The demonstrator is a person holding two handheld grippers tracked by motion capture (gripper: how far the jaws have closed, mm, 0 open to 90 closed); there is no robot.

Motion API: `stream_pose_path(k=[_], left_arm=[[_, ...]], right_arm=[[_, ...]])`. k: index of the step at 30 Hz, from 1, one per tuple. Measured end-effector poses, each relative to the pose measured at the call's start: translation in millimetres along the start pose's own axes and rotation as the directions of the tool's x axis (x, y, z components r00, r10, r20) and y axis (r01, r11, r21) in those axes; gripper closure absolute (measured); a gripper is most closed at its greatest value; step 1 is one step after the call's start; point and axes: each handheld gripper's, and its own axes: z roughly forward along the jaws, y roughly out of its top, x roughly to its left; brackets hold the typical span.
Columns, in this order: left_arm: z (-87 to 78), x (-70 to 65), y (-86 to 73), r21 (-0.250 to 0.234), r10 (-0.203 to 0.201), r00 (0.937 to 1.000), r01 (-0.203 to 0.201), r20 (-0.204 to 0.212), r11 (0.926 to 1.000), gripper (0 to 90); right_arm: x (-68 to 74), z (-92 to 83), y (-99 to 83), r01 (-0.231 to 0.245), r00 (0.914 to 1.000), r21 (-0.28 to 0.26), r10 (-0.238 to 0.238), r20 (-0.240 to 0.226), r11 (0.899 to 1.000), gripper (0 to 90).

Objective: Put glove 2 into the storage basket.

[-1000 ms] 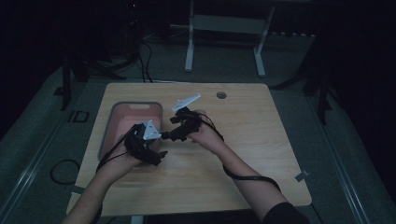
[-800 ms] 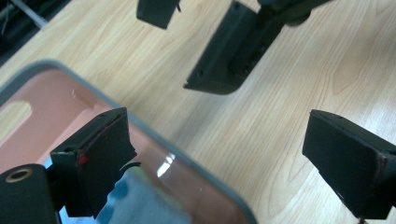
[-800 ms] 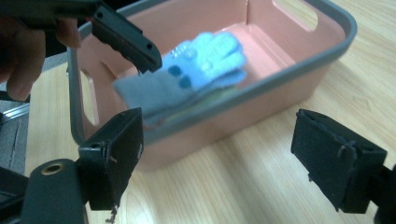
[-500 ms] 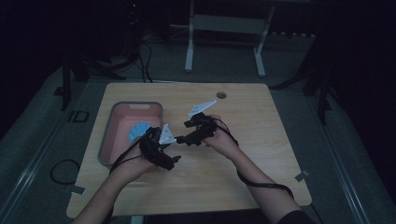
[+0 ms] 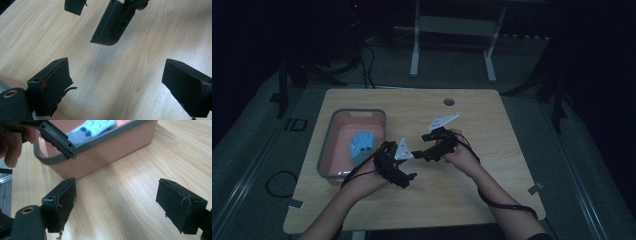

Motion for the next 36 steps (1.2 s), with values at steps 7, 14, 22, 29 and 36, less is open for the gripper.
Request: stream_pose_path(k=[7,14,22,29,36], left_arm=[[7.1,-14.7,5.4,-0.018,0.02,0.9992,-0.02,0.034,0.9997,8.5],[14.3,-27.3,12.7,-0.039,0.045,0.997,-0.042,0.064,0.9983,8.5],[24.4,-39.8,14.9,-0.05,0.061,0.9933,-0.056,0.099,0.9972,8.5],[36.4,-50.3,15.3,-0.048,0.076,0.9887,-0.071,0.129,0.9963,8.5],[46.9,-57.4,16.2,-0.06,0.084,0.9838,-0.075,0.158,0.9954,8.7]], right_arm=[[-1.9,-10.3,-18.1,-0.004,0.9999,-0.002,0.004,0.015,1.0,16.7],[-5.5,-18.4,-41.2,-0.031,0.9991,0.002,0.031,0.028,1.0,16.7],[-6.4,-29.1,-63.2,-0.05,0.9971,-0.001,0.05,0.057,0.999,16.3],[-10.2,-37.9,-84.3,-0.079,0.9928,0.001,0.079,0.091,0.997,16.2],[-14.6,-42.9,-106.4,-0.113,0.9894,-0.006,0.113,0.091,0.994,16.2]])
